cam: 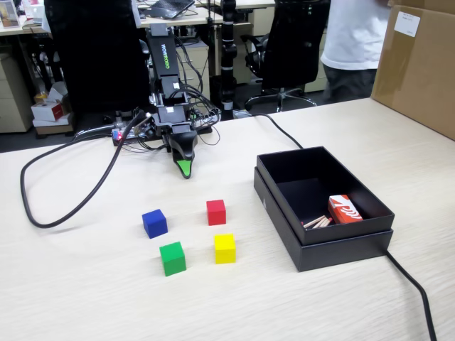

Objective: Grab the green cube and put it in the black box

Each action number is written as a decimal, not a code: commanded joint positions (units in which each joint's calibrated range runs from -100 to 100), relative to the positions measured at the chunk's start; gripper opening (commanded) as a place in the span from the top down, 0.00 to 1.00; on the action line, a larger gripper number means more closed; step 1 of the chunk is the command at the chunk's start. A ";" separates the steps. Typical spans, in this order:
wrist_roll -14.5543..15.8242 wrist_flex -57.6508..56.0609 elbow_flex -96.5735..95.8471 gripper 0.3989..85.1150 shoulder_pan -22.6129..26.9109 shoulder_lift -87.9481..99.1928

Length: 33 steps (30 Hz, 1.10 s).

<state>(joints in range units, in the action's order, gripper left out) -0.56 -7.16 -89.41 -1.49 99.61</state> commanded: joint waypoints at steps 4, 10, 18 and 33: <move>-0.63 -19.49 12.17 0.43 0.05 -0.53; -2.88 -27.44 24.23 0.45 -0.24 -3.97; -3.22 -44.98 47.16 0.45 -1.17 -16.59; -4.30 -53.53 91.86 0.46 -4.44 -60.89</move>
<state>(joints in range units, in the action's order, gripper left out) -4.13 -60.67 -3.42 -5.64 40.32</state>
